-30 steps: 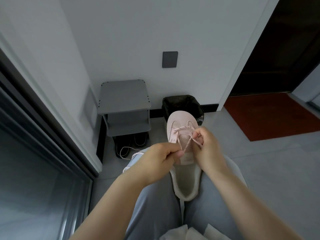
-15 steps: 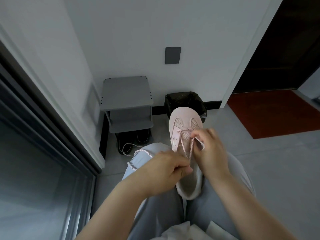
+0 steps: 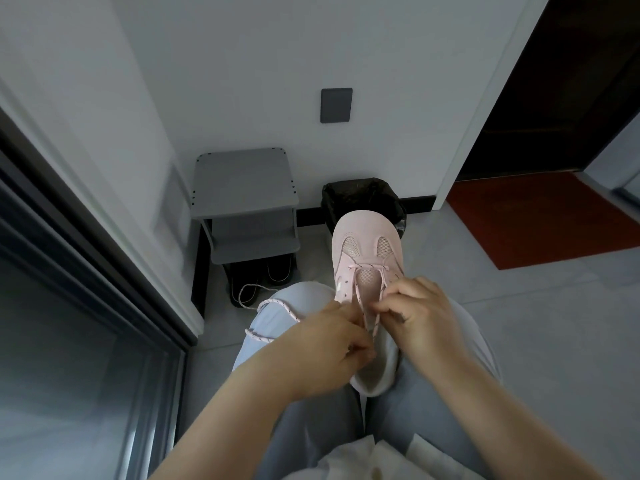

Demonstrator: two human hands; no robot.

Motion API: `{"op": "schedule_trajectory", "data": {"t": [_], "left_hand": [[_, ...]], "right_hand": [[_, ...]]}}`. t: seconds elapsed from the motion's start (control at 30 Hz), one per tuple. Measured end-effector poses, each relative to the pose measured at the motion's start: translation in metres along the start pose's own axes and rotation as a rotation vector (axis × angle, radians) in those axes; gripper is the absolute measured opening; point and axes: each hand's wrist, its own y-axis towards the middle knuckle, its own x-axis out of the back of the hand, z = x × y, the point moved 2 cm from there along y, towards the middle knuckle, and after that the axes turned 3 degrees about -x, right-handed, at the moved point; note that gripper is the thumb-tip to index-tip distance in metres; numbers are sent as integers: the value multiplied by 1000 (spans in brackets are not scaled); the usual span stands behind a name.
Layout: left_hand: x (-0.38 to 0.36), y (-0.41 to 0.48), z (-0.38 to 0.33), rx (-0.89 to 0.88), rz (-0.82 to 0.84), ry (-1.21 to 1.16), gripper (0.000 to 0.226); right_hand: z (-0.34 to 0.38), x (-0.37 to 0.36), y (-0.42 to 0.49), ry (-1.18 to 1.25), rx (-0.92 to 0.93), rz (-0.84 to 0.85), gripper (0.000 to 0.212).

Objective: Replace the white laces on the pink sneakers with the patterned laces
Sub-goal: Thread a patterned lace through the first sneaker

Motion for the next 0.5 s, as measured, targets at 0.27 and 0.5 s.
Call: {"op": "schedule_trajectory", "data": {"t": [0.27, 0.5], "left_hand": [[22, -5, 0, 99, -131, -85, 30], [33, -5, 3, 59, -141, -2, 17]], "right_hand": [[10, 4, 12, 186, -152, 124, 16], [30, -2, 52, 318, -509, 482, 33]]}}
